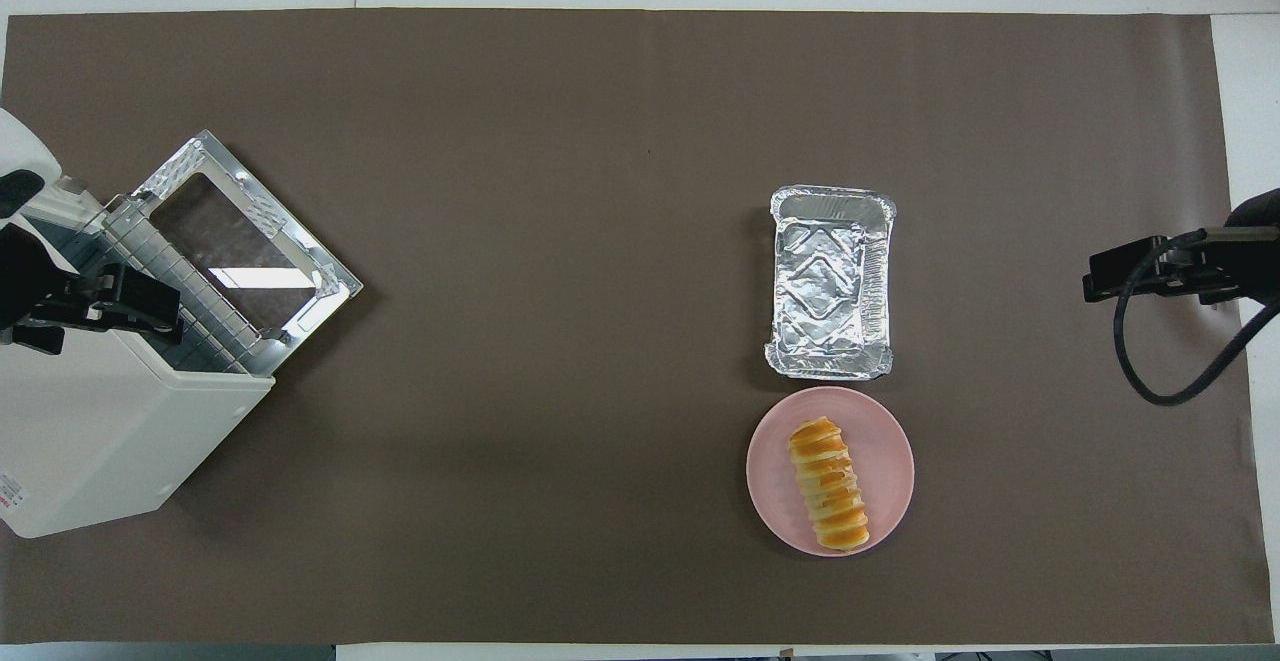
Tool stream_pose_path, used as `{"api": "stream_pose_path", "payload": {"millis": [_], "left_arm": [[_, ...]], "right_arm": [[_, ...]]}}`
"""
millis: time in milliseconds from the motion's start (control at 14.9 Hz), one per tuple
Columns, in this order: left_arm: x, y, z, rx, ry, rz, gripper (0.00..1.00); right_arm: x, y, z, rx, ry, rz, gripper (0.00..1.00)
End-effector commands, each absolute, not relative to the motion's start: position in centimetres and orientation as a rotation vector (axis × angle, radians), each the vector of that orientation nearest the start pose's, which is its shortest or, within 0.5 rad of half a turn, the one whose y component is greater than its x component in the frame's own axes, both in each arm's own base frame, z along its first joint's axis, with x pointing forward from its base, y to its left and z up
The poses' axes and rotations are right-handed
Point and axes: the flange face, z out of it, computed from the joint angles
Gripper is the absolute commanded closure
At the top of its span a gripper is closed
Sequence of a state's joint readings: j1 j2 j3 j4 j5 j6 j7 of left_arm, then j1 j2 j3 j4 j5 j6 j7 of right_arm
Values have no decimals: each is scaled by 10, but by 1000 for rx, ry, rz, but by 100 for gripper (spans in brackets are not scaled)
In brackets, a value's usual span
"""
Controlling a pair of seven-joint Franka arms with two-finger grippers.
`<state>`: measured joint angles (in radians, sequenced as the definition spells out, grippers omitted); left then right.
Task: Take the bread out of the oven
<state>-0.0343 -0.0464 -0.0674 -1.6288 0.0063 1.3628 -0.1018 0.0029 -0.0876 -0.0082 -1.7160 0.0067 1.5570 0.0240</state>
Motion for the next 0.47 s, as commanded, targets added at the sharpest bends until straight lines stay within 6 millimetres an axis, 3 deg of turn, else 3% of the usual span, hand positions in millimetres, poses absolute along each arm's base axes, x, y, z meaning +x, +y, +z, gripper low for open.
{"api": "stream_pose_path", "payload": {"millis": [0, 403], "left_arm": [[509, -51, 609, -3107, -10, 317, 0], [509, -51, 609, -3107, -10, 317, 0]], "right_arm": [[520, -7, 604, -3156, -19, 136, 0], [518, -10, 603, -3173, -63, 160, 0]]}}
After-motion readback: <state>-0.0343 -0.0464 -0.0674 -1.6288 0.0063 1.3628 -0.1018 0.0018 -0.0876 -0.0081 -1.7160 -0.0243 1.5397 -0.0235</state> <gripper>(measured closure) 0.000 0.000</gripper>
